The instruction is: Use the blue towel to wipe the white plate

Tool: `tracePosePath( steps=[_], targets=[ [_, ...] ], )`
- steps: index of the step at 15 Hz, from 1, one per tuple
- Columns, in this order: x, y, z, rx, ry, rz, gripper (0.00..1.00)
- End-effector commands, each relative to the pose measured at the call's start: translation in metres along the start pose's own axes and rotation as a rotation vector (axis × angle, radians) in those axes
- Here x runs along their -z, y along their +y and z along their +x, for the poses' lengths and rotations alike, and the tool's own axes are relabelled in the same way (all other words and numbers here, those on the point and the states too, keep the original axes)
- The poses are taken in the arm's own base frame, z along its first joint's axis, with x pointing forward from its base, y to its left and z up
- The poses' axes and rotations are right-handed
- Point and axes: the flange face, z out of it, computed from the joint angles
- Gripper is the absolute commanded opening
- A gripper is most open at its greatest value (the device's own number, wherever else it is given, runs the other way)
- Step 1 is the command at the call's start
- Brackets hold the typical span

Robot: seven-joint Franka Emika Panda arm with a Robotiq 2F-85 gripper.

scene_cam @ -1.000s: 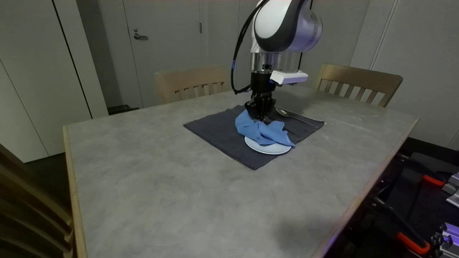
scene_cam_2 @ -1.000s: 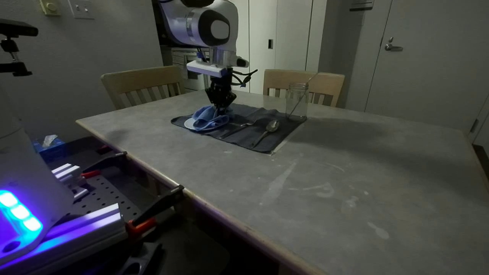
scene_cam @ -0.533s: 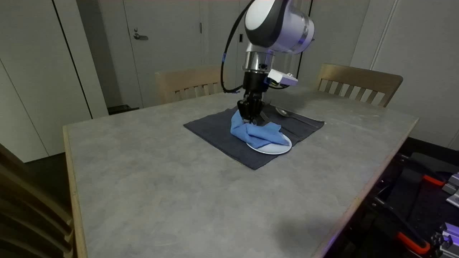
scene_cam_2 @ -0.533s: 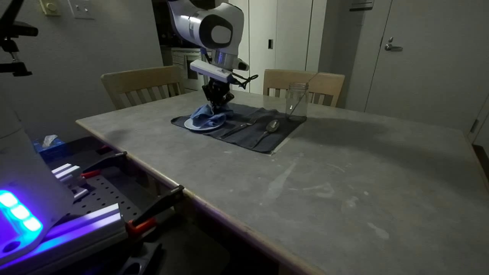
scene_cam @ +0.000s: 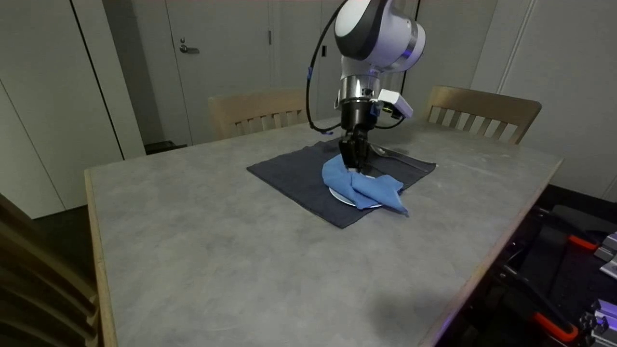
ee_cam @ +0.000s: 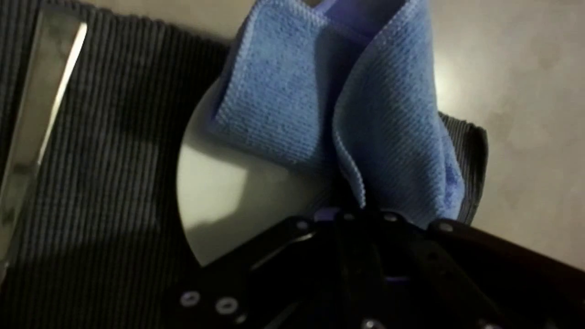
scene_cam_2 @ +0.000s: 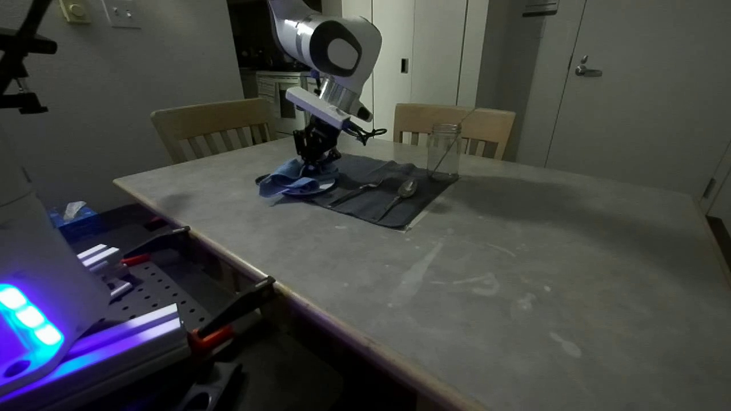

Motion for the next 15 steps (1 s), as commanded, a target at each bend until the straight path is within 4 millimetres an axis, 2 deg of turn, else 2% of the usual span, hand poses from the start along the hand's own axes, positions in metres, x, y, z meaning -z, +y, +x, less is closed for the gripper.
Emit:
tracePosePath(
  steps=[1,4,7,11,15],
  targets=[
    [-0.004,0.008,-0.007,-0.054,-0.081,0.04,0.01],
    [-0.002,0.02,-0.014,-0.193,-0.083,0.009,0.01],
    [0.004,0.029,-0.011,-0.284,-0.002,-0.039,0.01],
    [0.007,0.025,0.006,-0.211,0.108,-0.058,0.01],
    [0.005,0.01,0.016,-0.067,0.152,-0.05,0.01]
  ],
)
